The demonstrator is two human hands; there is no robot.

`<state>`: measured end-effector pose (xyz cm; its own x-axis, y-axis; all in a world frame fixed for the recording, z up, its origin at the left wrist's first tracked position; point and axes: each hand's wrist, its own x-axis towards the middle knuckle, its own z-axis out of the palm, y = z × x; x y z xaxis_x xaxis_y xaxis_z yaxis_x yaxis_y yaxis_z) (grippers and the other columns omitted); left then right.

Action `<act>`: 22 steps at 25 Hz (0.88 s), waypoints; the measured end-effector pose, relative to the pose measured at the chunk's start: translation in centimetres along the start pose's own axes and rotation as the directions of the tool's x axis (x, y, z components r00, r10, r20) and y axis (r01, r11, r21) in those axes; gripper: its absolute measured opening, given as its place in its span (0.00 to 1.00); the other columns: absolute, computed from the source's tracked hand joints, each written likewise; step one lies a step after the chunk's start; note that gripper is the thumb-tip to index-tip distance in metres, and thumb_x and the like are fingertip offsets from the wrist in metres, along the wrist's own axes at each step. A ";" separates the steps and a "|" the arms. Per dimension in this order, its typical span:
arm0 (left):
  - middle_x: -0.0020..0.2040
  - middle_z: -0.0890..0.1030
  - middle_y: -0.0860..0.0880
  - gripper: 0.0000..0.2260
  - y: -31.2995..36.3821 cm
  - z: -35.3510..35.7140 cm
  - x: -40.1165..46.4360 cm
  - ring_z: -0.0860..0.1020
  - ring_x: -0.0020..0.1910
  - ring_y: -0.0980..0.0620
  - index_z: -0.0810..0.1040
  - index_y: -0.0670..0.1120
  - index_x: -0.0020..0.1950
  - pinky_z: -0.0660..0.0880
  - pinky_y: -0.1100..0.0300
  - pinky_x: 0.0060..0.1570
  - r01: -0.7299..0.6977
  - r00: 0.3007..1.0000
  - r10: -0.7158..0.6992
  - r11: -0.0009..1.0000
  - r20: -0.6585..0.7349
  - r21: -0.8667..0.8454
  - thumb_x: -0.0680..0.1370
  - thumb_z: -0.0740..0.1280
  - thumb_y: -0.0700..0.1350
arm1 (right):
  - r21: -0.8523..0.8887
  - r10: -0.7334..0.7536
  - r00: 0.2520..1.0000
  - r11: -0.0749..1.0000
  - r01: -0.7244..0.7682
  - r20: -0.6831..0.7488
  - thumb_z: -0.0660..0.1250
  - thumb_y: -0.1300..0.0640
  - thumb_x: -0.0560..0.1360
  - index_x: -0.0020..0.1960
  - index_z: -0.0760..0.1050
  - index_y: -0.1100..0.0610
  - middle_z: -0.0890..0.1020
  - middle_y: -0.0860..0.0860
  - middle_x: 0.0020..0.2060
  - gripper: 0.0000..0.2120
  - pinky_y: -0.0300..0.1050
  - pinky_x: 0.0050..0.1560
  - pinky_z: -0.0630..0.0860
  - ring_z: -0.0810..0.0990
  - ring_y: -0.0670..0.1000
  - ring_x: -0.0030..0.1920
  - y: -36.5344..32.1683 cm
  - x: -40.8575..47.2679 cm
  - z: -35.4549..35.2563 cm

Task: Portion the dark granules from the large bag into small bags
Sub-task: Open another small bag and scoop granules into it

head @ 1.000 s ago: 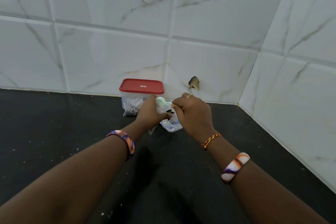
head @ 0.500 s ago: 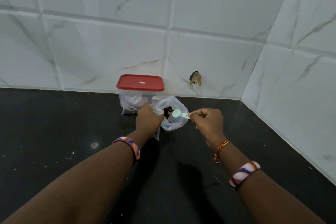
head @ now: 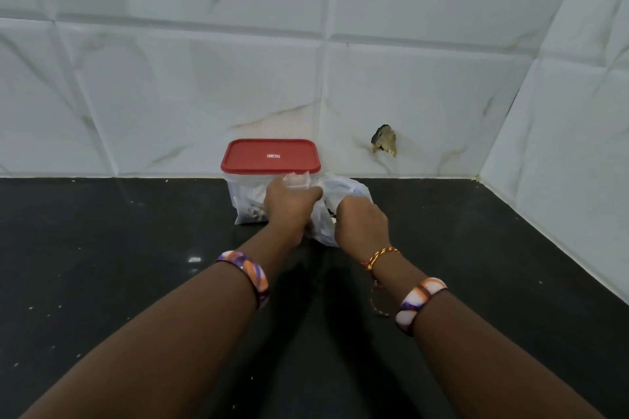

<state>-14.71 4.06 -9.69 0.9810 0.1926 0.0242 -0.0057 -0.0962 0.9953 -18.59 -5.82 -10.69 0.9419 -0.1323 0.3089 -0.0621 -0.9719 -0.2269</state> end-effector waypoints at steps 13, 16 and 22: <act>0.42 0.72 0.54 0.19 1.6 4.7 -0.8 0.73 0.44 0.55 0.73 0.43 0.57 0.68 0.68 0.37 -0.427 0.880 0.310 0.848 0.361 0.314 0.69 0.73 0.42 | 0.647 0.472 0.881 0.659 -0.383 0.040 0.68 0.66 0.68 0.25 0.76 0.64 0.75 0.57 0.24 0.13 0.46 0.34 0.74 0.76 0.55 0.30 5.6 -0.8 -0.2; 0.47 0.73 0.51 0.22 1.9 3.8 -1.4 0.73 0.45 0.53 0.71 0.42 0.59 0.69 0.65 0.38 -0.413 0.889 0.302 0.853 0.344 0.318 0.69 0.74 0.45 | 0.693 0.520 0.853 0.600 -0.399 0.041 0.70 0.66 0.69 0.30 0.78 0.66 0.80 0.61 0.30 0.09 0.48 0.37 0.79 0.81 0.57 0.34 6.0 -1.7 -0.9; 0.55 0.74 0.46 0.25 0.7 2.7 -3.8 0.73 0.52 0.51 0.68 0.42 0.63 0.68 0.60 0.47 -0.408 0.883 0.271 0.848 0.384 0.338 0.70 0.73 0.45 | 0.770 0.613 0.780 0.437 -0.465 0.123 0.70 0.65 0.70 0.34 0.79 0.63 0.78 0.54 0.28 0.07 0.34 0.23 0.68 0.73 0.46 0.26 7.5 -5.5 -2.6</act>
<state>-17.91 0.66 -9.30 0.9387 -0.2310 0.2557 -0.3393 -0.4904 0.8027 -25.06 -12.87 -11.67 0.7378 -0.6749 -0.0120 -0.2109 -0.2136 -0.9539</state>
